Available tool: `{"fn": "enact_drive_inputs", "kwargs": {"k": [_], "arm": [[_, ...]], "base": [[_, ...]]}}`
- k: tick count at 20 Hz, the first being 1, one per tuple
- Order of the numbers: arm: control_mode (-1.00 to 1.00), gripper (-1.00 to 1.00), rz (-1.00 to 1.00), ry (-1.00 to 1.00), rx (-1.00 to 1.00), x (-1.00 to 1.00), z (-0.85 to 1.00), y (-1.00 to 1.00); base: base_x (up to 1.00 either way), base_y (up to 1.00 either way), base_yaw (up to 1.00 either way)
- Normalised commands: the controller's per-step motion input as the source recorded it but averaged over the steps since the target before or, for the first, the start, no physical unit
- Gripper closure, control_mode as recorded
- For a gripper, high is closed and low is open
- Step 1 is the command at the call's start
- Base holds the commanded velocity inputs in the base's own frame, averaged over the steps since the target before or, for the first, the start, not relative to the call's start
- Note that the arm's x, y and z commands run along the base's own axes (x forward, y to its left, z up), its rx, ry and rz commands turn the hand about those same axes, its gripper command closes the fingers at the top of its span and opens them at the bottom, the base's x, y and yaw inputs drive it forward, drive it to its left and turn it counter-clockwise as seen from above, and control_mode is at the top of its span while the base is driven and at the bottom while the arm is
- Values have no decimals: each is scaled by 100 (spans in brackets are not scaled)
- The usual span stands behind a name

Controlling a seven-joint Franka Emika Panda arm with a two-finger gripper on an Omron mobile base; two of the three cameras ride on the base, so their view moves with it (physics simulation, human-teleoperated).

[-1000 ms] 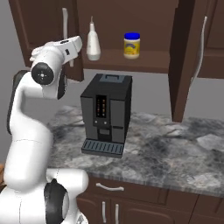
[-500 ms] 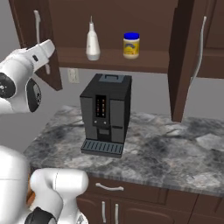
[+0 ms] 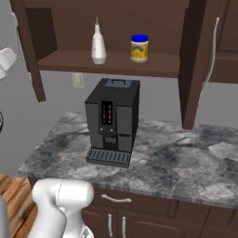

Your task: Move the oil and vinegar bottle and mayonnaise from the cabinet to the dining counter.

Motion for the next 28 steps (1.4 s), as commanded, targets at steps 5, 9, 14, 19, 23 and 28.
{"fn": "enact_drive_inputs", "kwargs": {"k": [5, 9, 14, 19, 23, 28], "arm": [[-100, -100, 0, -7, 10, -99, 13, -96], [-100, -100, 0, 0, 20, -59, 9, -100], [-100, -100, 1, 3, 24, 28, 7, -96], [-100, -100, 11, 17, 29, 91, 9, -39], [-100, -100, 22, 37, 18, 100, 0, 12], [-100, -100, 38, 42, 12, 91, 0, 35]], "base": [[0, 0, 0], [0, 0, 0], [0, 0, 0], [0, 0, 0], [0, 0, 0], [0, 0, 0]]}}
